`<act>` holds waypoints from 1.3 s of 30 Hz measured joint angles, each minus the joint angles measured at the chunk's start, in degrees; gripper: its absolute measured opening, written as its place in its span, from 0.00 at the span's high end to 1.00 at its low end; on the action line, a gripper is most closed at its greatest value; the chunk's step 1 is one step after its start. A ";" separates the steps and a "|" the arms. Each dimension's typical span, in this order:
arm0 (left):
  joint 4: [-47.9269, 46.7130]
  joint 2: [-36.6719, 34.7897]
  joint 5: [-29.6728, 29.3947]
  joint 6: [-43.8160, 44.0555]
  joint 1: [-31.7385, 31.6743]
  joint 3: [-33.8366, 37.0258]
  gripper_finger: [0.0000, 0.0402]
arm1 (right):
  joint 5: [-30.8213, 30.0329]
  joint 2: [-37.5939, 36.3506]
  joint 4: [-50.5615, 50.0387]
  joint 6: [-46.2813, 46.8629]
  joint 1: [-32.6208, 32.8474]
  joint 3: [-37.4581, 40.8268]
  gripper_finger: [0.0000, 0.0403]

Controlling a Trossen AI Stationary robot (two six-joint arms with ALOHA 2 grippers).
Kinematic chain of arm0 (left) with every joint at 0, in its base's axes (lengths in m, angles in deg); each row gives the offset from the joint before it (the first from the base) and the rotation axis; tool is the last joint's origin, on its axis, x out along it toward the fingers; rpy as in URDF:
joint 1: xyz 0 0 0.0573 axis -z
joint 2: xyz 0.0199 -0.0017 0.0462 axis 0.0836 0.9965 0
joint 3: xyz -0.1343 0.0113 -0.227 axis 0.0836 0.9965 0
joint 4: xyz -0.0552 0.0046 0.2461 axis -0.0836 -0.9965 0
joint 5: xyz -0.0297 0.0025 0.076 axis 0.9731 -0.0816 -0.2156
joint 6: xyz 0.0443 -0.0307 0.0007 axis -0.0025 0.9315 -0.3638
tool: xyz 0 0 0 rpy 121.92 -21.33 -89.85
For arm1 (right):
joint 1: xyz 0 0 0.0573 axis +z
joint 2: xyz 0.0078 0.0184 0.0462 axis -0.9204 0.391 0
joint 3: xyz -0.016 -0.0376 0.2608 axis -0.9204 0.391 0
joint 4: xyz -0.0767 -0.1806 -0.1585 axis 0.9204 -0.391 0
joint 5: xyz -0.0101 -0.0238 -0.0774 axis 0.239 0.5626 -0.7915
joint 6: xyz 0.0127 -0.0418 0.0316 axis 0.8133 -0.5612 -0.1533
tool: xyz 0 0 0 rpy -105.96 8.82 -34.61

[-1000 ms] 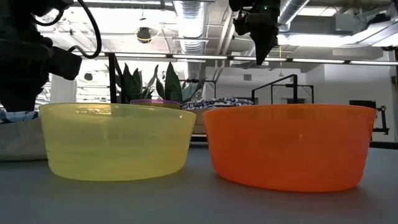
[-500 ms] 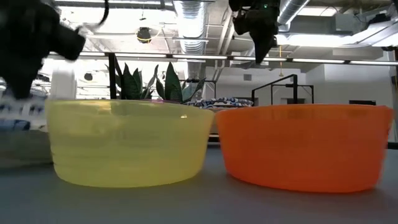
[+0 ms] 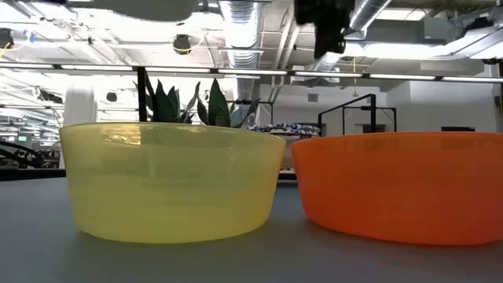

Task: Place and stack bowls onto a shelf
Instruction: Stack the white patterned bowl on top of the white patterned bowl on the shelf

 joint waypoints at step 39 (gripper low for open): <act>29.00 16.30 -37.64 -50.71 -13.27 -9.38 1.00 | -9.09 -6.45 34.67 3.29 8.86 -0.07 0.58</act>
